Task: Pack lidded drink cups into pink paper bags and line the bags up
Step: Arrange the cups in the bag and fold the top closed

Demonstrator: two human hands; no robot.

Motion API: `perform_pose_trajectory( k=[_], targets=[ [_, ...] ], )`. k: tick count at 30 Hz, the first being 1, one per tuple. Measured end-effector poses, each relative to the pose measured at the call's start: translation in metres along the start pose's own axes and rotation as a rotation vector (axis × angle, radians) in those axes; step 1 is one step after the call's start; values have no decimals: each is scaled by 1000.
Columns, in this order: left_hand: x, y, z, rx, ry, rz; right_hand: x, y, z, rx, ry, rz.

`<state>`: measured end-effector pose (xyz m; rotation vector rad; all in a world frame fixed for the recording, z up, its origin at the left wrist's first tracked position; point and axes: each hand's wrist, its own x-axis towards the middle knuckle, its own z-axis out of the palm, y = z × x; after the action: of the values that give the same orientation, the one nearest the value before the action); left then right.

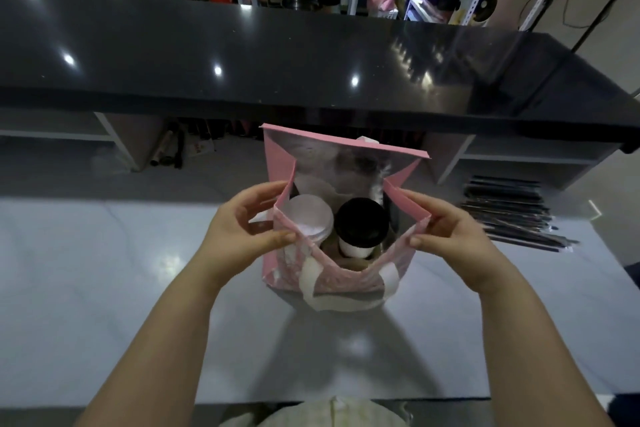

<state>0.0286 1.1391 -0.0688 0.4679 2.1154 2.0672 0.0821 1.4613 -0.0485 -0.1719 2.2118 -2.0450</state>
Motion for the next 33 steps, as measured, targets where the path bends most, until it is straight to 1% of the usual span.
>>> perform_pose_trajectory(
  k=[3,5,7,10,13,19,26,29,31,32,33],
  targets=[
    [3,4,10,20,137,6,10,-1,5,59,155,-19],
    [5,5,14,-12,168,4,17,-1,10,71,219,-27],
    [6,4,18,-48,179,-1,24,5,18,82,320,-33],
    [7,2,29,-13,293,25,28,12,28,78,480,-63],
    [9,-1,34,-9,385,43,29,12,24,88,590,-102],
    [6,-2,36,142,406,99,29,11,6,17,581,-107],
    [0,0,60,158,480,151,39,4,1,-12,613,-165],
    [-2,1,67,134,437,98,38,-8,-5,-62,591,-175],
    [-5,1,68,76,380,25,31,-21,-4,-267,616,-314],
    [-7,0,68,50,350,-6,28,-29,0,-382,586,-422],
    [-8,0,70,30,315,-36,25,-38,6,-463,515,-522]
  ],
)
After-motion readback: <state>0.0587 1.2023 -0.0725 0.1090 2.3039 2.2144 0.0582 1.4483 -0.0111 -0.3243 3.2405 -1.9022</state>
